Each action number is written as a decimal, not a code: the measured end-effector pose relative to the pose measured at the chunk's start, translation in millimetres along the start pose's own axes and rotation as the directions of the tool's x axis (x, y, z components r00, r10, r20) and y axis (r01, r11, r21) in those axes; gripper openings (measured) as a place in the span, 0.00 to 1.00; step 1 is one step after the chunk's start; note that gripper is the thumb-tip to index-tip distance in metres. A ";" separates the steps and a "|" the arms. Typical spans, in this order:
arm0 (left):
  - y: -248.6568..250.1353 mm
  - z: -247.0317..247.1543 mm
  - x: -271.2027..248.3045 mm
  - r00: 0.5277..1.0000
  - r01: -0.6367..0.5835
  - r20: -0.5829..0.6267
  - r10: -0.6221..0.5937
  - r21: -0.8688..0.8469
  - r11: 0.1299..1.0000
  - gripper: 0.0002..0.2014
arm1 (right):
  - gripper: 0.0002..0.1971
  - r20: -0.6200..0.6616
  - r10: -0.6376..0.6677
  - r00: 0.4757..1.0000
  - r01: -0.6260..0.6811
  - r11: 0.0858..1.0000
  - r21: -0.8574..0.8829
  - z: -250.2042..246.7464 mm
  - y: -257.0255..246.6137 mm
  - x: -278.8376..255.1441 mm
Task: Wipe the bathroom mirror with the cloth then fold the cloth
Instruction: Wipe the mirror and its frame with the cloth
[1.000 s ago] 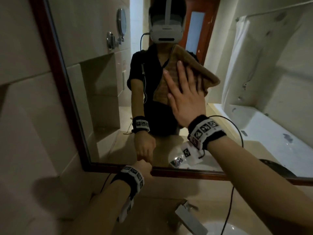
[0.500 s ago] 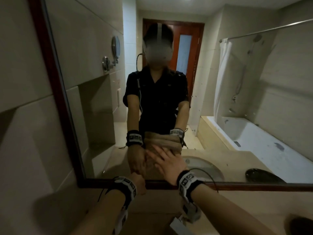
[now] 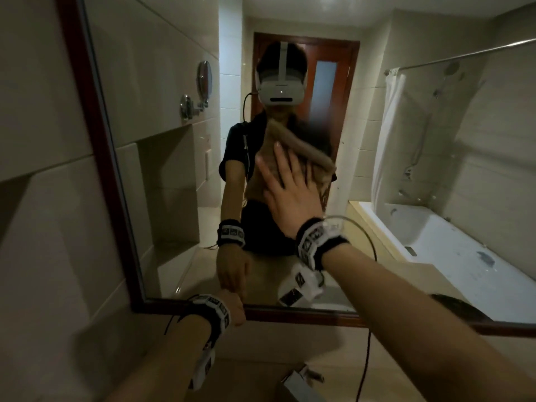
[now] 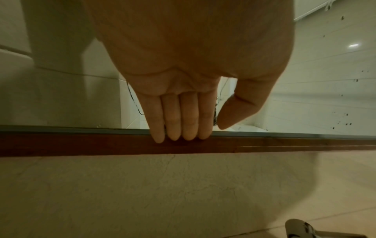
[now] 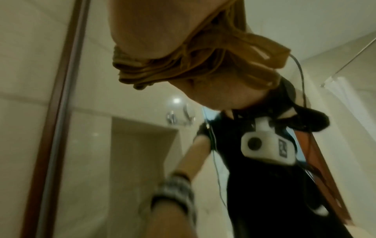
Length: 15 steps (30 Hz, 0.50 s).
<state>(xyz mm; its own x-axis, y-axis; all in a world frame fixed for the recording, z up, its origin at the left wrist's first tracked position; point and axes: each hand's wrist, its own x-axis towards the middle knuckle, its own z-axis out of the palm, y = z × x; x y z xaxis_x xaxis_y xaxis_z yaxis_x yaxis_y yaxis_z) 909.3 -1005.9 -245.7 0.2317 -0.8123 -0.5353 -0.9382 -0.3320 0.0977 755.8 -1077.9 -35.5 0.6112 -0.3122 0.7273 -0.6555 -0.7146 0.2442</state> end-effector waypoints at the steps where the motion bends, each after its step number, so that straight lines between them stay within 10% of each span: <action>1: 3.4 -2.6 -7.9 1.000 0.003 0.002 -0.003 0.016 1.000 0.07 | 0.36 0.035 -0.036 0.999 0.035 0.999 0.022 16.3 -6.6 -22.1; 8: 10.4 -1.3 -24.3 0.997 -0.032 -0.072 0.039 0.104 0.994 0.18 | 0.45 0.357 -0.090 0.930 0.049 0.991 0.123 83.9 -35.5 -151.9; 15: 14.1 -5.8 -25.3 1.000 -0.010 -0.026 0.015 0.166 0.986 0.11 | 0.32 0.081 -0.062 0.995 0.055 0.996 0.075 14.5 13.0 -40.0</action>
<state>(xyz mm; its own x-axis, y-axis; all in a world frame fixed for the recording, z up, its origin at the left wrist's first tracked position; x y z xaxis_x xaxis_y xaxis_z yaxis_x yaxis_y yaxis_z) 891.7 -992.9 -226.0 0.2244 -0.8295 -0.5115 -0.9702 -0.2395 -0.0371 729.2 -1083.7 -70.7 0.6845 -0.3175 0.6562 -0.5856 -0.7756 0.2356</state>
